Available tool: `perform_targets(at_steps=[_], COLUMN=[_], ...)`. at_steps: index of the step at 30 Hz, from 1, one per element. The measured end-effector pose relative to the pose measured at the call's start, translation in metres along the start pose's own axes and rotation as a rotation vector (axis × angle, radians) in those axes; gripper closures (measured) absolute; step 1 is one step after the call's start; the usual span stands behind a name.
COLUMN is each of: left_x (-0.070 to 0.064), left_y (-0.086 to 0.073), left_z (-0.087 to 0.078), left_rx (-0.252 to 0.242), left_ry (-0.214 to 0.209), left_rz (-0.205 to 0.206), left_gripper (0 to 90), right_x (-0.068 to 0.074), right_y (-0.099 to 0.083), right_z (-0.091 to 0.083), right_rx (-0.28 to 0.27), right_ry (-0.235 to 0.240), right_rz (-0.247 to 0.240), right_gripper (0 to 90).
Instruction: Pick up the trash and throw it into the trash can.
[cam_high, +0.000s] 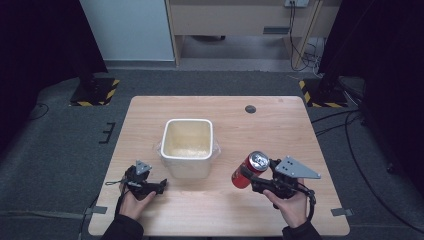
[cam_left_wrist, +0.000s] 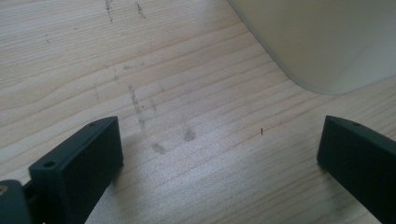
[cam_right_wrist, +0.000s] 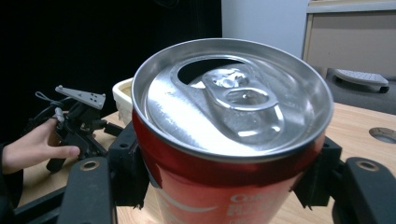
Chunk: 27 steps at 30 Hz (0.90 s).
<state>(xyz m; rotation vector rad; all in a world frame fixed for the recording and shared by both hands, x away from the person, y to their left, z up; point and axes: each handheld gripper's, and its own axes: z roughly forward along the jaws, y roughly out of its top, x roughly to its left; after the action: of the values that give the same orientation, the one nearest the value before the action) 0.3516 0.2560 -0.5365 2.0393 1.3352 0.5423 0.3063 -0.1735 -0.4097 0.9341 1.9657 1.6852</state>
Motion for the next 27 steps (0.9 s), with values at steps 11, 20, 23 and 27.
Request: perform_targets(at_steps=[11,20,23,27], left_x=[0.000,0.000,0.000,0.000], left_y=[0.000,0.000,0.000,0.000], left_z=[0.000,0.000,0.000,0.000], left_rx=[0.000,0.000,0.000,0.000], left_ry=[0.000,0.000,0.000,0.000], left_rz=[0.001,0.000,0.001,0.001], left_gripper=[0.0,0.0,0.0,0.0], right_x=[0.001,0.006,0.007,0.009], right_y=[0.017,0.033,0.037,0.042], right_z=[0.004,0.020,0.026,0.033], right_rx=[-0.056,-0.096,-0.101,-0.113], right_ry=[0.007,0.012,0.012,0.016], right_rz=[-0.004,-0.013,-0.016,-0.017], right_gripper=[33.6,33.6,33.6,33.6])
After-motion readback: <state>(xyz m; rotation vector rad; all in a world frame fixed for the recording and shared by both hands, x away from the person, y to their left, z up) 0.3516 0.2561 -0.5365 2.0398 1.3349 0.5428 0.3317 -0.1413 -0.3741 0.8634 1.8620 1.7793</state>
